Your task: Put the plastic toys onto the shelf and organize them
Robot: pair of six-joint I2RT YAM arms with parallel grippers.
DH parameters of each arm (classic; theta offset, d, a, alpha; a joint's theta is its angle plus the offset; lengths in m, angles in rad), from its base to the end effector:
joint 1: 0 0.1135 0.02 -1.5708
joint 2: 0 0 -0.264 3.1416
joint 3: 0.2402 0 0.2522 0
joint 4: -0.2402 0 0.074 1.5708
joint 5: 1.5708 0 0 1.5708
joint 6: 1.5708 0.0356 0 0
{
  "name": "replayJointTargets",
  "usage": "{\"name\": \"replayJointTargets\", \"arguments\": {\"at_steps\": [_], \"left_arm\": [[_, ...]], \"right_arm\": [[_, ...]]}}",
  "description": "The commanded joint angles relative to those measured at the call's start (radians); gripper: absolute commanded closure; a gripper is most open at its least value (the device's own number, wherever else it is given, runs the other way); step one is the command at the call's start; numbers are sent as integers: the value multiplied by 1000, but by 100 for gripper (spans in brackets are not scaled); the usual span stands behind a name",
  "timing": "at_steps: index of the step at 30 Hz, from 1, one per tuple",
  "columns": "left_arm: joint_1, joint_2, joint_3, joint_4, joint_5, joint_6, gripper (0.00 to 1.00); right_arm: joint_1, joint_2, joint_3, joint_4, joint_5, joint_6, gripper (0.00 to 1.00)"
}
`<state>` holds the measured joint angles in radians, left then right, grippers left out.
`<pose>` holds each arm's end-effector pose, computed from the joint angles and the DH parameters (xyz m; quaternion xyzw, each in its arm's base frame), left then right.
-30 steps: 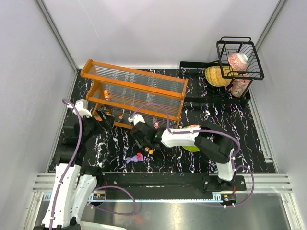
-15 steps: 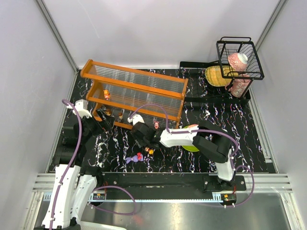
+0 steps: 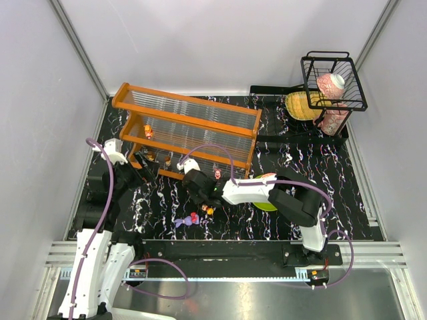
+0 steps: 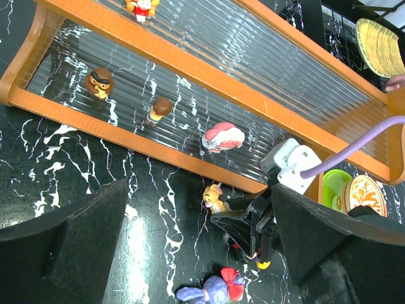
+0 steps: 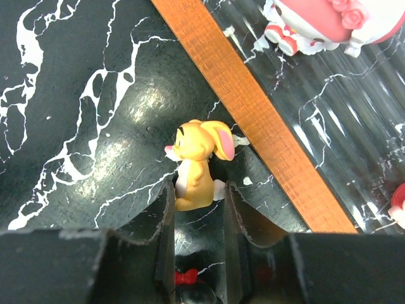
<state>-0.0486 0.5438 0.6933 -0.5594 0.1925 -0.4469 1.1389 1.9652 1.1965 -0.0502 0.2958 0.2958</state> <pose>0.1268 -0.0130 0.3025 -0.1130 0.8263 -0.2118 0.5095 0.1823 0.3708 0.1511 -0.3271 0.8616 0.1354 0.3638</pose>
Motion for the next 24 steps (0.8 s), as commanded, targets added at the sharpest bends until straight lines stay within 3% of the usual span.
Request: {"name": "replayJointTargets", "arguments": {"at_steps": [1, 12, 18, 24], "left_arm": [[-2, -21, 23, 16, 1, -30, 1], [-2, -41, 77, -22, 76, -127, 1], [-11, -36, 109, -20, 240, -222, 1], [-57, -33, 141, -4, 312, -320, 1]], "right_arm": [[18, -89, 5, -17, -15, 0, 100], [70, -455, -78, -20, -41, -35, 100], [104, -558, -46, -37, 8, -66, 100], [117, -598, -25, -43, 49, -89, 100]]}}
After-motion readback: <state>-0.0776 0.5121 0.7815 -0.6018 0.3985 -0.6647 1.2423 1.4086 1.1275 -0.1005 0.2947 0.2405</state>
